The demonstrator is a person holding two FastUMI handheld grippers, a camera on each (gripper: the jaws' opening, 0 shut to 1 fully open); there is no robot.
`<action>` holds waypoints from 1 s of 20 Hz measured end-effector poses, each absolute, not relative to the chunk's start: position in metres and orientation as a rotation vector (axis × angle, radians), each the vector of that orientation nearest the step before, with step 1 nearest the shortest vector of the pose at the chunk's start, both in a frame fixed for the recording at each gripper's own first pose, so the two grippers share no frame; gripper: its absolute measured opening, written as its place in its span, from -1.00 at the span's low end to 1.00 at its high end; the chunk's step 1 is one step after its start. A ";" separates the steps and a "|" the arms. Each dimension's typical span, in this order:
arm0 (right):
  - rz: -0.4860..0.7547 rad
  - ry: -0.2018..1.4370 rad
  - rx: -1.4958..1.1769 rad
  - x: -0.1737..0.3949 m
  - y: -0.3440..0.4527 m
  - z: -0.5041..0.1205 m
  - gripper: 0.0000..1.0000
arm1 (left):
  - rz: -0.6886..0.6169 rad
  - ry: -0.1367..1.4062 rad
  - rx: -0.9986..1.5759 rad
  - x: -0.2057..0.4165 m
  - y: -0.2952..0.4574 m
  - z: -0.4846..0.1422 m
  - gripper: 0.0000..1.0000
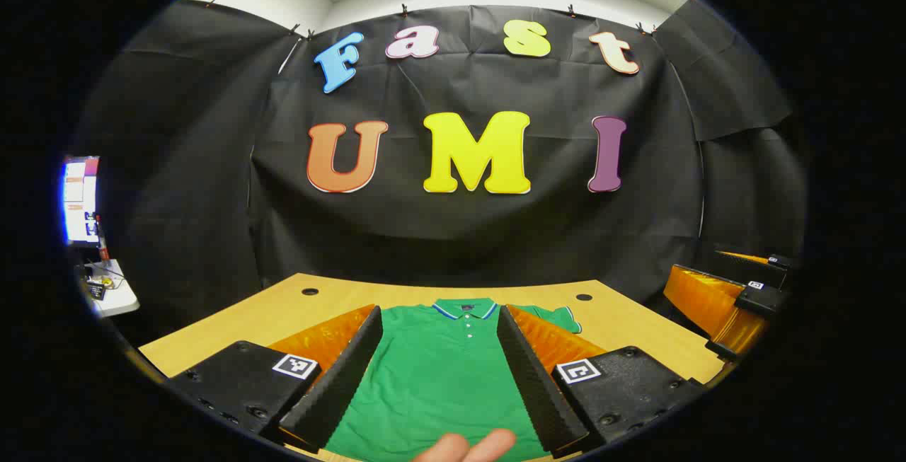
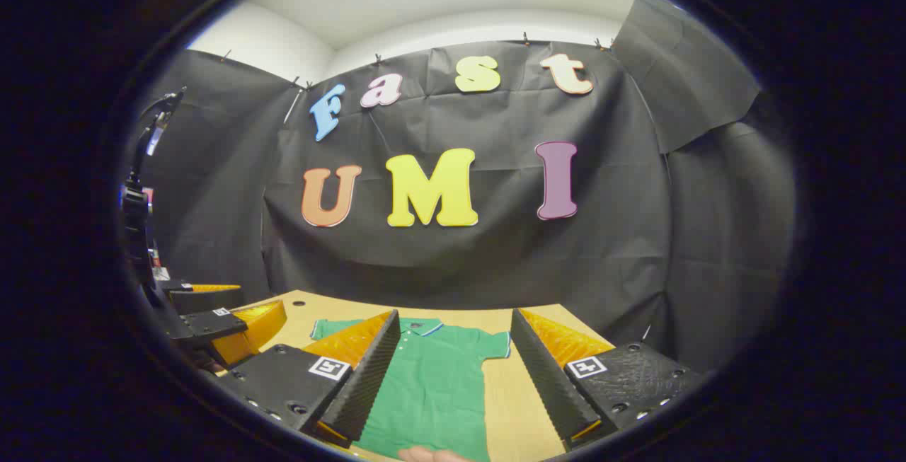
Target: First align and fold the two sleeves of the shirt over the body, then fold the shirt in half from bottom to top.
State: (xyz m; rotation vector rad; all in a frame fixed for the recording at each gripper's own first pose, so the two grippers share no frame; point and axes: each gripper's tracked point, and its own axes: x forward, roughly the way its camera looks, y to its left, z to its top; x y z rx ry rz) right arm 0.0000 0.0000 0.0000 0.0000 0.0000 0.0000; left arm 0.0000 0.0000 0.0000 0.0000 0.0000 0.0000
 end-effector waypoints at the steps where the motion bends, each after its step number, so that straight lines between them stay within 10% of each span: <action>1: -0.006 -0.003 -0.004 0.000 0.002 0.000 0.82 | -0.001 -0.008 0.000 0.001 0.003 0.001 1.00; 20: 0.030 -0.073 -0.102 -0.004 0.040 0.027 0.91 | 0.069 -0.044 0.021 0.001 0.040 0.011 1.00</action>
